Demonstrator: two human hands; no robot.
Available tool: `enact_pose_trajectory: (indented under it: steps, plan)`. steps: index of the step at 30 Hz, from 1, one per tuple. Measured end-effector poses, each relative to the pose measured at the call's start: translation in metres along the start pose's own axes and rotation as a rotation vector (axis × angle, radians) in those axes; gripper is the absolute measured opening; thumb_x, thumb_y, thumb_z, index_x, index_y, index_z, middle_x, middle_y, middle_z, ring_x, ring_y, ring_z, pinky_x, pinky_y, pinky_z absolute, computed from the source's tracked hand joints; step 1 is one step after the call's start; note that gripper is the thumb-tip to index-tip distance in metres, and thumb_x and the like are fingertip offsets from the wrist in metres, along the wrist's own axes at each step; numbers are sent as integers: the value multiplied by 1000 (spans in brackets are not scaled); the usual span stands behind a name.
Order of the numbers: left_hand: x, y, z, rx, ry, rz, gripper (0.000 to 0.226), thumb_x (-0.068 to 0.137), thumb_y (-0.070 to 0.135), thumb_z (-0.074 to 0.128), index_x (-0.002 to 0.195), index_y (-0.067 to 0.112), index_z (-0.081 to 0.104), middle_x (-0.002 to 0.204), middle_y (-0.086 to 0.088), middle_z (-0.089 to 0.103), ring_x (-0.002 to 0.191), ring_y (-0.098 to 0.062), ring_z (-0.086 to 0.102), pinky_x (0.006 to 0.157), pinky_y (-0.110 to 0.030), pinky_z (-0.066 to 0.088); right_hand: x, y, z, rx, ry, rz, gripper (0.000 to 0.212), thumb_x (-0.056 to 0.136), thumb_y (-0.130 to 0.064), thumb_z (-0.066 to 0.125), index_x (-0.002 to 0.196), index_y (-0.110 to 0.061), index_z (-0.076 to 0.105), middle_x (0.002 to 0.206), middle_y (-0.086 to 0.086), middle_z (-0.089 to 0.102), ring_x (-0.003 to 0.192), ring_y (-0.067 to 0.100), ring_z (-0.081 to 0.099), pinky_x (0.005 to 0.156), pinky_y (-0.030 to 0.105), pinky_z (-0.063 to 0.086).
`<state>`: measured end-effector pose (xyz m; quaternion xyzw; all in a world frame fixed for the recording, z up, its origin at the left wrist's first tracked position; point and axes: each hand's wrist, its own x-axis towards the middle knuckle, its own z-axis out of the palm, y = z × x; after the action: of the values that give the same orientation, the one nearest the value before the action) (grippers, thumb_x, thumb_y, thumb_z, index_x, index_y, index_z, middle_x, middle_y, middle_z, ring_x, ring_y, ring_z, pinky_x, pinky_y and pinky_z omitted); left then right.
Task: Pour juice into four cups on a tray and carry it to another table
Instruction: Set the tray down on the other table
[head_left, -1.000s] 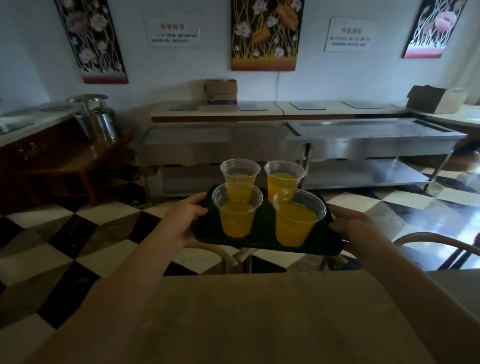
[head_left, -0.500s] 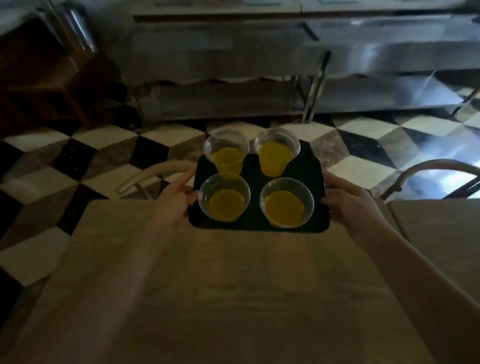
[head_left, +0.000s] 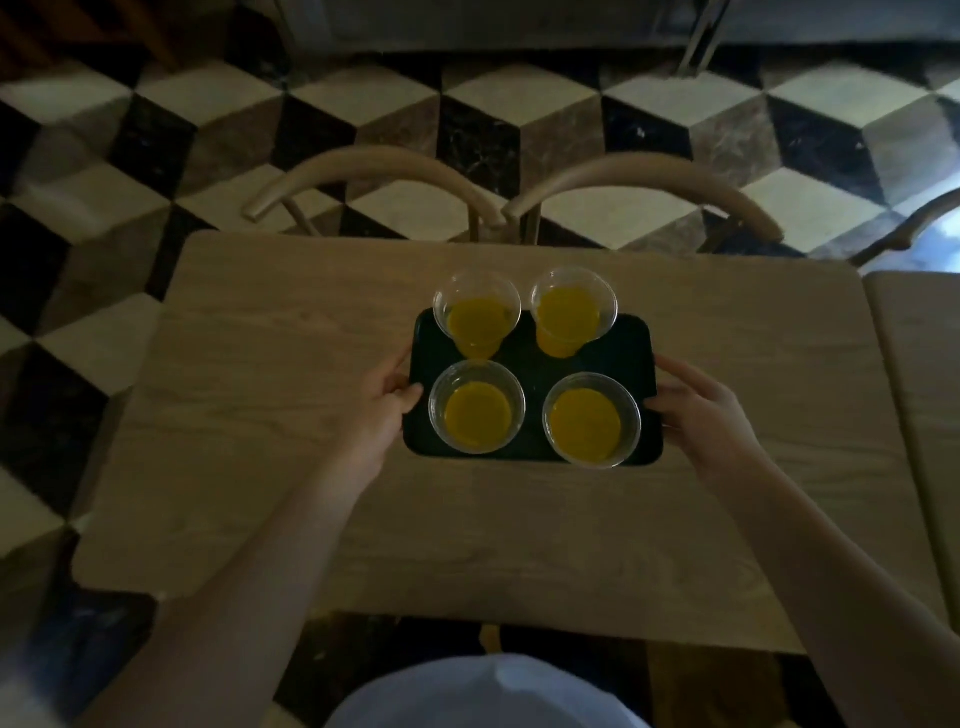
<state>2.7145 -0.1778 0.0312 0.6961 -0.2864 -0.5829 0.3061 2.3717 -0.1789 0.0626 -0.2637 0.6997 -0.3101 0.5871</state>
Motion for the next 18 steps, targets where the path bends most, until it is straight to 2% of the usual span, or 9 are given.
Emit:
enact_pose_trajectory:
  steps: [3, 6, 9, 11, 13, 15, 18]
  plan:
    - [-8, -29, -2, 28, 4, -31, 62, 101, 1, 53, 151, 36, 46, 118, -8, 69, 108, -21, 67, 91, -38, 53, -5, 28, 1, -11, 10, 39, 61, 90, 12, 54, 142, -19, 62, 117, 12, 78, 104, 34, 76, 72, 37, 59]
    - [-8, -57, -7, 105, -25, -74, 69, 96, -3, 57, 153, 34, 43, 116, -15, 70, 111, -29, 67, 103, -49, 50, -10, 53, 4, -9, 41, 80, 60, 90, 13, 53, 140, -17, 62, 116, 12, 77, 102, 34, 74, 73, 37, 58]
    - [-4, -91, -14, 150, -35, -161, 75, 92, 3, 67, 152, 40, 42, 115, -9, 71, 111, -30, 68, 104, -58, 50, -14, 76, 11, -45, 62, 111, 59, 90, 13, 52, 140, -16, 63, 110, 8, 76, 96, 26, 75, 72, 34, 58]
    - [-4, -113, -17, 153, 5, -195, 75, 89, 6, 72, 148, 43, 46, 121, -4, 71, 115, -27, 67, 105, -58, 49, -16, 88, 16, -63, 65, 132, 57, 90, 13, 52, 139, -14, 63, 108, 5, 76, 94, 22, 75, 70, 32, 58]
    - [-11, -123, -16, 160, 38, -214, 70, 90, 7, 71, 148, 39, 49, 123, -1, 70, 118, -25, 65, 108, -56, 46, -18, 101, 20, -83, 65, 158, 57, 90, 14, 51, 138, -13, 63, 107, 3, 75, 93, 19, 75, 68, 30, 59]
    - [-19, -128, -15, 158, 61, -208, 64, 93, 6, 68, 148, 33, 50, 126, 1, 68, 120, -23, 63, 109, -53, 46, -19, 114, 24, -118, 63, 172, 60, 89, 16, 48, 141, -11, 62, 111, 4, 76, 97, 20, 75, 72, 33, 60]
    - [-29, -132, -14, 127, 61, -186, 63, 96, 1, 63, 151, 30, 49, 142, -2, 62, 128, -21, 58, 110, -46, 45, -23, 133, 30, -140, 70, 166, 67, 87, 18, 44, 143, -13, 62, 113, 2, 77, 103, 21, 75, 82, 40, 63]
